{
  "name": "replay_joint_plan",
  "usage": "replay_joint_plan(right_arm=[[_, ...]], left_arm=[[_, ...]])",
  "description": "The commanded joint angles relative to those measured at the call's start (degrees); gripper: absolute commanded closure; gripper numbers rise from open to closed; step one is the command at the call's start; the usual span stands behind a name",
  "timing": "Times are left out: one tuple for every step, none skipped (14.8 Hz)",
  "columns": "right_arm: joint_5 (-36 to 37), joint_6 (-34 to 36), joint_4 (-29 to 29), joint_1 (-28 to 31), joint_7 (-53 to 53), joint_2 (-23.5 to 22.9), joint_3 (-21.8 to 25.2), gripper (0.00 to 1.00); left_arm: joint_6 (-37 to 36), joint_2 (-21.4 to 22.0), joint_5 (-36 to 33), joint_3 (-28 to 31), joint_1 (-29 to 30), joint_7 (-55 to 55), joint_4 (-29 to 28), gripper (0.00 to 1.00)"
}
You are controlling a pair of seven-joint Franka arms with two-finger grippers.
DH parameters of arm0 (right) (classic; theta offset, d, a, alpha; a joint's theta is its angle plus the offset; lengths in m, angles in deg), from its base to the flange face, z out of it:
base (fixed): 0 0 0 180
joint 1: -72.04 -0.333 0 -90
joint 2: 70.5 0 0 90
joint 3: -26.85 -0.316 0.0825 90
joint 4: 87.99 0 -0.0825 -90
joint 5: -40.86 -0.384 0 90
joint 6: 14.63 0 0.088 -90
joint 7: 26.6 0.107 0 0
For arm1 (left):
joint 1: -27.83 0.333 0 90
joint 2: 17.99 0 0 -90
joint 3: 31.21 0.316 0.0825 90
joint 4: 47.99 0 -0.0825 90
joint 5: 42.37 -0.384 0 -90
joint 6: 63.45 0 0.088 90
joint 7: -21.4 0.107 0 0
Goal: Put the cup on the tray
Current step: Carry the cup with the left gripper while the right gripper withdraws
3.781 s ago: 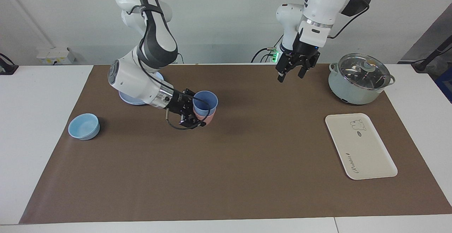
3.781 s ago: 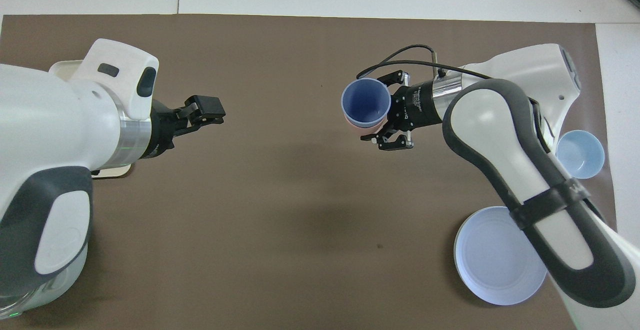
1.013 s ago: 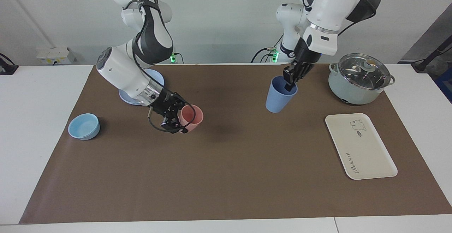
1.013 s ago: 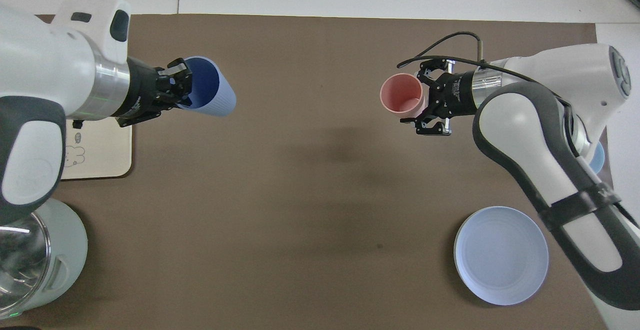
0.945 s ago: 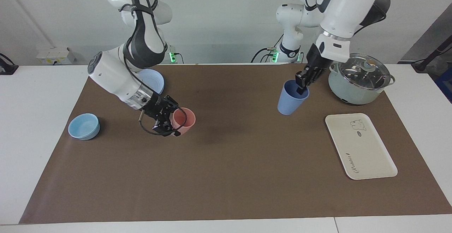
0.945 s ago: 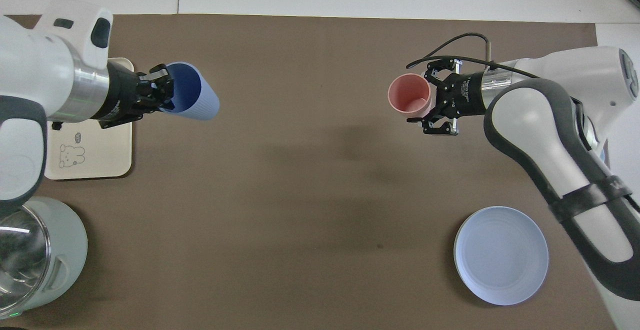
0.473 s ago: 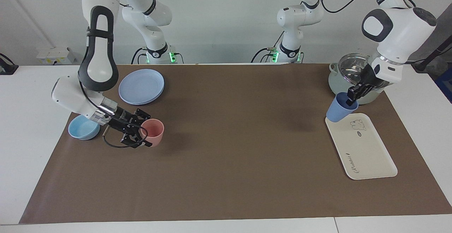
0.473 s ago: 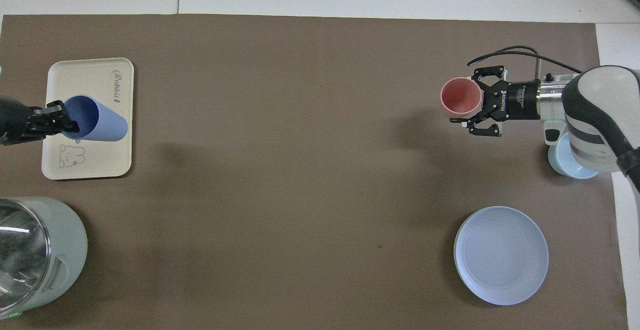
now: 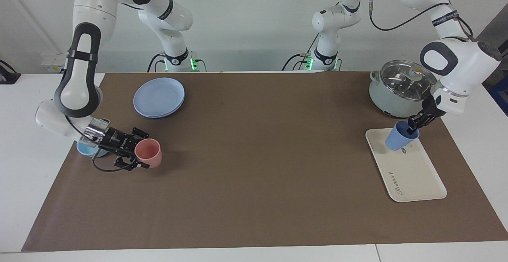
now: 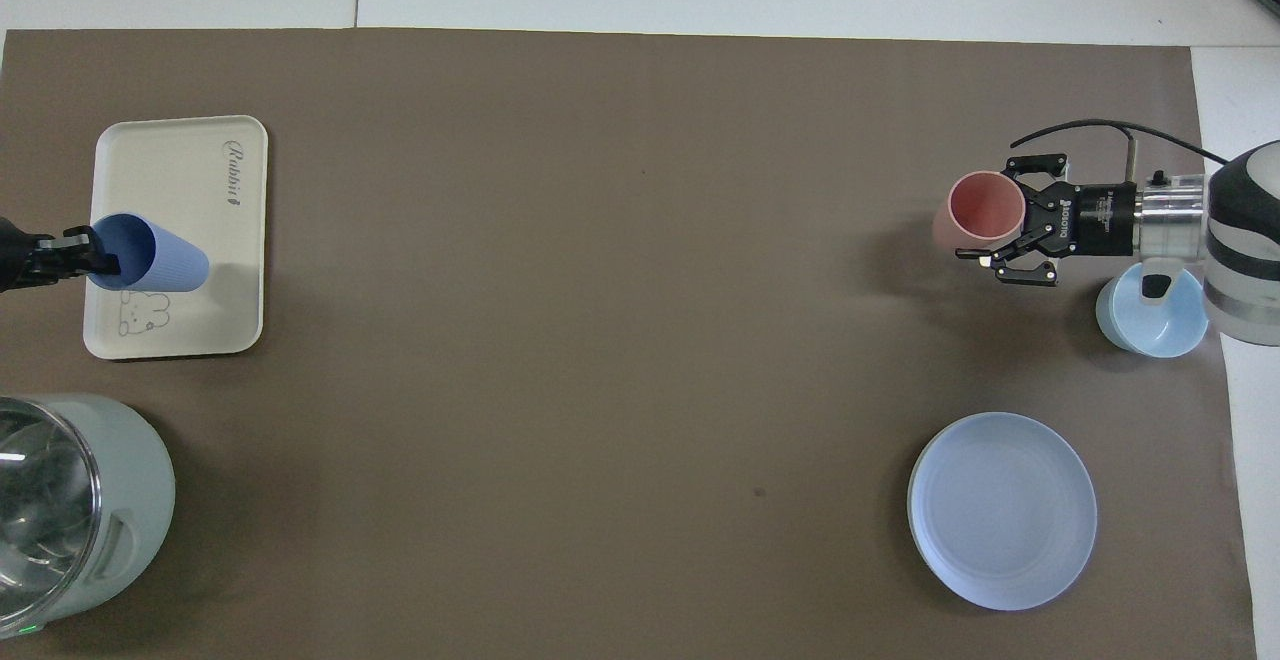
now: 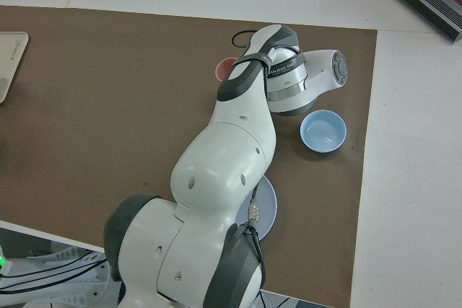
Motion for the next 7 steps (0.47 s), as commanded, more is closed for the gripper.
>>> replay_joint_plan(right_arm=[[-1.2, 2.2, -4.1, 1.6, -3.5, -3.5, -0.7, 1.0], [-0.9, 1.7, -4.5, 1.6, -4.0, -3.6, -0.6, 1.0], [-0.9, 1.7, -4.9, 1.6, -4.1, -3.8, -0.6, 1.0], [-1.0, 1.7, -5.0, 1.9, -4.1, -4.3, -0.6, 1.0], [-1.0, 1.8, -5.1, 2.1, -4.1, -4.9, -0.6, 1.0], [-0.9, 1.8, -5.2, 2.8, -4.2, -5.6, -0.6, 1.0], [-0.7, 1.6, -5.3, 2.8, -4.2, -5.9, -0.6, 1.0]], left_arm=[[2.6, -1.0, 1.4, -0.8, 0.7, 2.0, -0.7, 1.0], [2.7, -1.1, 1.4, -0.8, 0.5, 2.3, -1.2, 1.0], [3.2, -1.1, 1.4, -0.8, 0.4, 2.3, -1.5, 1.0], [3.5, -1.1, 1.4, -0.8, 0.3, 2.4, -2.1, 1.0], [4.3, -1.0, 1.4, -0.8, 0.1, 2.8, -2.7, 0.66], [5.0, -1.0, 1.4, -0.8, 0.1, 3.5, -2.9, 0.27], [5.2, -1.0, 1.4, -0.8, 0.1, 3.9, -2.9, 0.07]])
